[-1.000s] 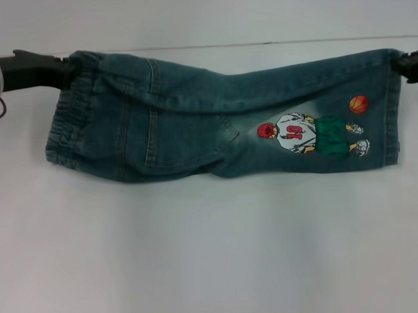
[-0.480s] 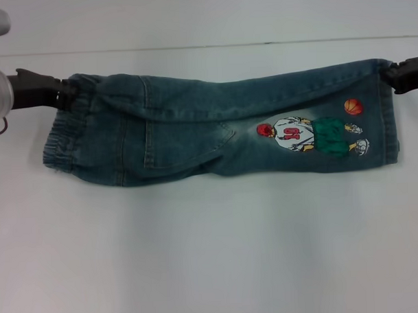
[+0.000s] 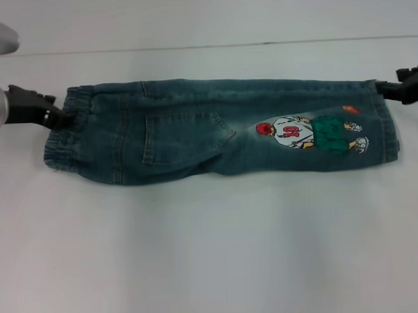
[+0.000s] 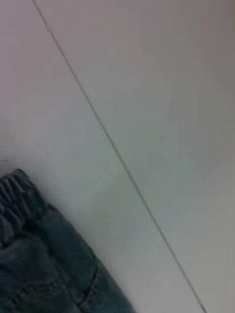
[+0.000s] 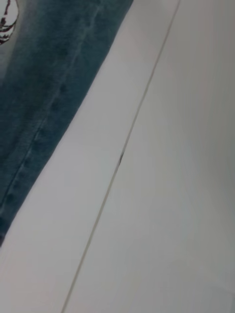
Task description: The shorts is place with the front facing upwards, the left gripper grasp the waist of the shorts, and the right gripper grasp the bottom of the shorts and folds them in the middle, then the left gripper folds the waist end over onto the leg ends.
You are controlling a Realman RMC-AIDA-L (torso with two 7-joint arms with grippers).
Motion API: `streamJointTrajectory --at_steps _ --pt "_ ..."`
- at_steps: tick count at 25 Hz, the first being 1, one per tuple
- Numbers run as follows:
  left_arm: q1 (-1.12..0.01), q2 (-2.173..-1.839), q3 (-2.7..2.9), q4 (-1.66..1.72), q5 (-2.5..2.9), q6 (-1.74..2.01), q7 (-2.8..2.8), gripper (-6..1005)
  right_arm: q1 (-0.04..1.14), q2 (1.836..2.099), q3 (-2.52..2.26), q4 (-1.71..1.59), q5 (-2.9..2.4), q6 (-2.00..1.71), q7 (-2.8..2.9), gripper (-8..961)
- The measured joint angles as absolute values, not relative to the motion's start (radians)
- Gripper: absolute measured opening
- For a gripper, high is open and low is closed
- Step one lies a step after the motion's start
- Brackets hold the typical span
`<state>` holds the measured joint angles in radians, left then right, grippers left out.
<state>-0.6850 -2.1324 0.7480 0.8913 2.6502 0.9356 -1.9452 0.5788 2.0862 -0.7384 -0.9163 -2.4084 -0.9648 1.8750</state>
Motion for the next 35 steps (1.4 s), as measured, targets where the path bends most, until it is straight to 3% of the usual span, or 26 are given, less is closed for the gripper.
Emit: streamJointTrajectory --at_steps 6,8,12,15,16,19,28,35 --pt "-0.651 -2.131 0.737 0.92 2.622 0.934 -1.941 448 0.512 2.086 -0.731 -0.973 -2.316 -1.036 1.838 517" --pt "-0.625 -2.131 0.737 0.947 2.58 0.958 -1.926 684 0.478 2.086 -0.727 -0.996 -2.249 -1.074 1.808 569" --pt "-0.535 -2.131 0.736 1.003 2.38 1.053 -1.826 727 0.395 2.085 -0.714 -1.019 -2.061 -1.164 1.694 654" --pt "-0.478 -2.129 0.735 1.021 2.255 1.11 -1.754 748 0.335 2.085 -0.681 -1.003 -1.935 -1.245 1.576 655" --pt "-0.409 -2.126 0.718 1.028 2.115 1.195 -1.654 748 0.321 2.085 -0.664 -0.989 -1.901 -1.279 1.534 655" --pt "-0.373 -2.127 0.651 1.006 2.039 1.296 -1.559 749 0.292 2.086 -0.602 -0.916 -1.831 -1.388 1.4 655" --pt "-0.354 -2.09 0.379 0.758 1.969 1.595 -1.29 740 0.267 2.07 -0.493 -0.696 -1.823 -1.565 1.133 654" --pt "-0.337 -2.099 0.367 0.744 1.971 1.473 -1.316 739 0.29 2.085 -0.5 -0.62 -1.917 -1.585 1.05 655"
